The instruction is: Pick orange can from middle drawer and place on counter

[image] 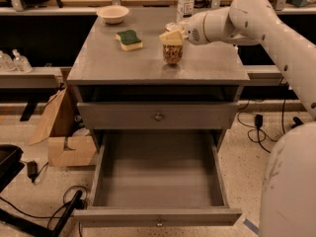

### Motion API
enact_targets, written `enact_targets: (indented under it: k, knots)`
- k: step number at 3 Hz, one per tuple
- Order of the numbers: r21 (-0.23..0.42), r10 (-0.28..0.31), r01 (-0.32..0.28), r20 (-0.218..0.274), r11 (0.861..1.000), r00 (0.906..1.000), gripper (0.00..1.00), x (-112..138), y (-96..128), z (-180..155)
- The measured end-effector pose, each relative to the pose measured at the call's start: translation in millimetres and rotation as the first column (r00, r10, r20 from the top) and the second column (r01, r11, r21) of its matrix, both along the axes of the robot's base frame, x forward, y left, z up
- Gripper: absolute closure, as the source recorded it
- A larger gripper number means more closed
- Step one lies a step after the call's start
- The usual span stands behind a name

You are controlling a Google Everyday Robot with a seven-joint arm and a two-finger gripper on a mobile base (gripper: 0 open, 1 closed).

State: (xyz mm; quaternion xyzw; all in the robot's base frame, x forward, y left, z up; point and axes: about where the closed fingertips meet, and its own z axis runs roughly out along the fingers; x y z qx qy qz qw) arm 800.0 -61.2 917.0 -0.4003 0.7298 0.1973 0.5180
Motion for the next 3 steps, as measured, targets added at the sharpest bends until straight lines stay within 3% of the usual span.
enact_targets:
  k: [1, 2, 3]
  knots:
    - [0.000, 0.004, -0.004, -0.002, 1.000, 1.0000, 0.15, 0.3, 3.1, -1.7]
    - [0.001, 0.008, -0.008, -0.005, 1.000, 1.0000, 0.00, 0.5, 6.0, -3.3]
    - [0.001, 0.008, -0.008, -0.005, 1.000, 1.0000, 0.00, 0.5, 6.0, -3.4]
